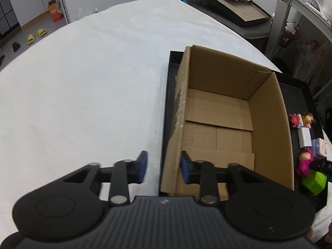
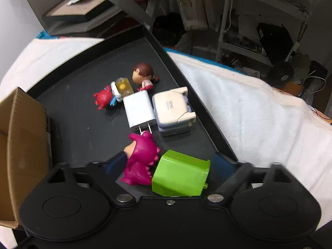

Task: Organize rigid objects
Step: 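Reach the right gripper to the lime-green cube and grasp it, then carry the green cube with the right gripper over the box and release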

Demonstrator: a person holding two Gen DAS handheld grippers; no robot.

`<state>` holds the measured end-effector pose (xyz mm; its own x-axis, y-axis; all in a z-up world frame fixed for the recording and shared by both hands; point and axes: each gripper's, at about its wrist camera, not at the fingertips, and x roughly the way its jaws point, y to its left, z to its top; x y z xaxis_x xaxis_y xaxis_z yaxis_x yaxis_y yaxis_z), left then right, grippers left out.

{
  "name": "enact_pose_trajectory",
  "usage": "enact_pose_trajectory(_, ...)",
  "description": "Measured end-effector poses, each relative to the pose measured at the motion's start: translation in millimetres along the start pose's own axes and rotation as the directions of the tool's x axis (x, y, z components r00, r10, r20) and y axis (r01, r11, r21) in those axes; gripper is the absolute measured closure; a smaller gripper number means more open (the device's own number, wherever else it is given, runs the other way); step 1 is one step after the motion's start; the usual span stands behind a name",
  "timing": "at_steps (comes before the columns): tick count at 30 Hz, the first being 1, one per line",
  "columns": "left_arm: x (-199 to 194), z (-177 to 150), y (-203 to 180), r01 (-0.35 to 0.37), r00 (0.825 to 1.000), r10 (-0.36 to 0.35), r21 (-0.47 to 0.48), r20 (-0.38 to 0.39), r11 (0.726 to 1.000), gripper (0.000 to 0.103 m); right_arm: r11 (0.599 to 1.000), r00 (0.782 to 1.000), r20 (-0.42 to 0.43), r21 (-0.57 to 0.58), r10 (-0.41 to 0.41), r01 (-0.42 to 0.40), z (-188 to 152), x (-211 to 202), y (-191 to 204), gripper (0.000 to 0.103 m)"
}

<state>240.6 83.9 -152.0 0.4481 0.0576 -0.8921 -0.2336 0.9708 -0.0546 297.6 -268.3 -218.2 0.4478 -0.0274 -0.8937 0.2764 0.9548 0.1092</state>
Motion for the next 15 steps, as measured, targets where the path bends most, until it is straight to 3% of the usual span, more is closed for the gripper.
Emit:
enact_pose_trajectory(3,0.0,-0.5,-2.5,0.021,1.000,-0.021,0.008,-0.001,1.000,0.089,1.000,1.000,0.014,-0.022,-0.011,0.011,-1.3,0.6,3.5,0.054)
enact_pose_trajectory(5,-0.7,-0.8,-5.1,0.031,1.000,-0.031,0.016,-0.001,0.999,0.094,1.000,1.000,0.013,-0.026,-0.013,0.013,-2.1,0.5,4.5,0.054)
enact_pose_trajectory(15,-1.1,0.0,-7.6,0.021,1.000,-0.021,0.020,0.001,1.000,0.094,0.997,0.993,0.101,-0.062,0.058,-0.051,-1.4,-32.0,23.4,0.055)
